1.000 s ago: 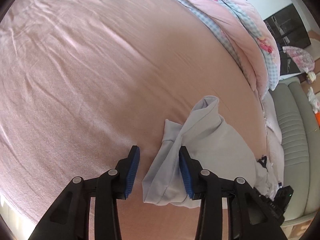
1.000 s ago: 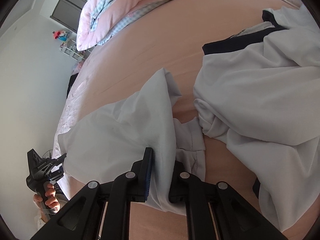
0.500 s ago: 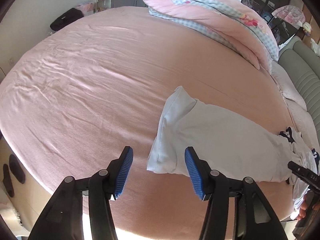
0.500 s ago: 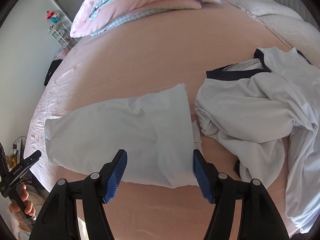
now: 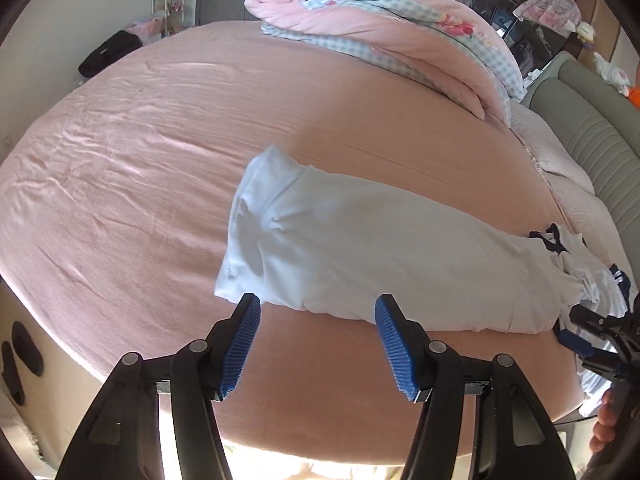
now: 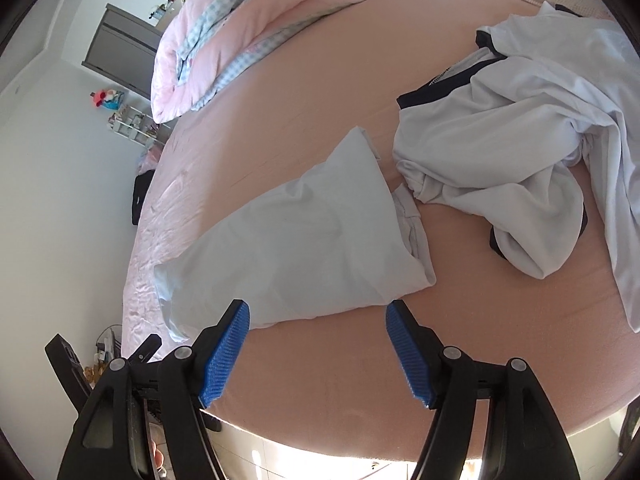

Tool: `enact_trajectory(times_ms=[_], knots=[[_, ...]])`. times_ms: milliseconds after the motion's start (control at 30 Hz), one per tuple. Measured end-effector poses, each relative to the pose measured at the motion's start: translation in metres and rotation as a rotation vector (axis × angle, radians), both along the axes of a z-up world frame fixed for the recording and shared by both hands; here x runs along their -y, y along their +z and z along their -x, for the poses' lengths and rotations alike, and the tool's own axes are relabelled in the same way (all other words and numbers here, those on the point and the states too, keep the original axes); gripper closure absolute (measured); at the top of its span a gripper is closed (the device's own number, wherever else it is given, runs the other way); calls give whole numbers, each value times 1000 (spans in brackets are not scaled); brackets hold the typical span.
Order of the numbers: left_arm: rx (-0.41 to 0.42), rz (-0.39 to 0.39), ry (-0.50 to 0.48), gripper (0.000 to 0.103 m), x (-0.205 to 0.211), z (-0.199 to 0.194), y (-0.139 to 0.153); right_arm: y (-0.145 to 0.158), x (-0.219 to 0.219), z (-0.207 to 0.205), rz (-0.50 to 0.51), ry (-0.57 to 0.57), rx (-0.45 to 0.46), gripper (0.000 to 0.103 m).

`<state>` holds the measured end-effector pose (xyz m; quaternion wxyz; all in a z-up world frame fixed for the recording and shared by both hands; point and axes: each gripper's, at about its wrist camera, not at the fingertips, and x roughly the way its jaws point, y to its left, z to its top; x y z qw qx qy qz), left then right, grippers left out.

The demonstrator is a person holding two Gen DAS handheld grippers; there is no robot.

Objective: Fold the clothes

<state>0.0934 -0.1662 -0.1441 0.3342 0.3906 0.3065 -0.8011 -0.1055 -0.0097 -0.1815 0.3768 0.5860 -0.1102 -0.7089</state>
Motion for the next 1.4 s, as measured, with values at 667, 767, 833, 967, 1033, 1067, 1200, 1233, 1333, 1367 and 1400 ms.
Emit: enact_trajectory(times_ms=[667,767,833,967,1033,1067,1200,1233,1333,1367,1400], knots=[[118,37,-91,20,-54,62,-19,-54,2,-17,70,-25,167,32],[112,47,-141,18,-63,76,-21,-62,1,-15,105,-45,204,32],[133,66,-166,18,-70,85,-24,-65,0,-14,128,-52,208,32],[172,116,-203,18,-85,99,-31,-69,-2,-10,170,-80,220,32],[181,139,-223,18,-92,105,-33,-73,-5,-7,197,-112,239,32],[185,150,-236,18,-95,109,-34,-75,-7,-6,209,-128,249,32],[219,230,-291,18,-107,125,-38,-81,-12,-1,256,-188,286,32],[225,236,-304,18,-109,129,-40,-82,-13,1,264,-199,294,32],[225,250,-336,18,-116,138,-43,-85,-14,5,286,-234,305,32],[225,257,-345,18,-118,141,-43,-86,-15,7,293,-246,308,32],[231,279,-356,18,-121,143,-43,-87,-15,8,300,-259,310,32]])
